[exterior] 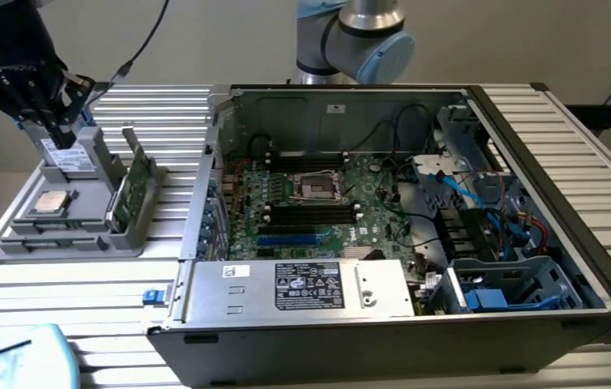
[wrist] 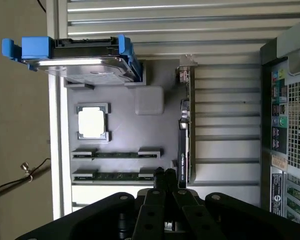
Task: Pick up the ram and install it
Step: 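Reach for the ram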
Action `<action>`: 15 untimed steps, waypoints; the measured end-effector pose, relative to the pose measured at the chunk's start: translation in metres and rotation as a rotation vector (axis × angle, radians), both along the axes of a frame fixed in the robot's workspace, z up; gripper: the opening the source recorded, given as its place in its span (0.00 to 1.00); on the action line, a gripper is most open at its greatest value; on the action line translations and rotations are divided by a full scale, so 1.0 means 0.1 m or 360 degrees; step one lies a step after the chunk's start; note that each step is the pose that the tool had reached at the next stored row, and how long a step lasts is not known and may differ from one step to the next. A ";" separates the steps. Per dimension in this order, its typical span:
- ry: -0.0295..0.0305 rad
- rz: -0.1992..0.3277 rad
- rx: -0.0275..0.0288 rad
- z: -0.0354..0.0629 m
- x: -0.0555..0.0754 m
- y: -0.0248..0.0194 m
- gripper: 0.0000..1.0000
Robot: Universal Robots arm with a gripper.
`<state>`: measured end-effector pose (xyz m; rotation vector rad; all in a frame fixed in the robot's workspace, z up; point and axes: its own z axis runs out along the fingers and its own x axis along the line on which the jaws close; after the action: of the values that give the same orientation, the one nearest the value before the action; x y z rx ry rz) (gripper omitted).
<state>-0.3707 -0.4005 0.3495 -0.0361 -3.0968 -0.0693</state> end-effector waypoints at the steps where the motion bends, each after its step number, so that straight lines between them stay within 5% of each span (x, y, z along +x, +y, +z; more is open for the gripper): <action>1: 0.00012 0.0004 0.00000 -0.006 -0.01 -0.003 0.11; 15: 0.00135 0.0055 -0.00001 -0.077 -0.19 -0.070 0.11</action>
<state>-0.3896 -0.4075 0.3418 0.0169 -3.0877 -0.0676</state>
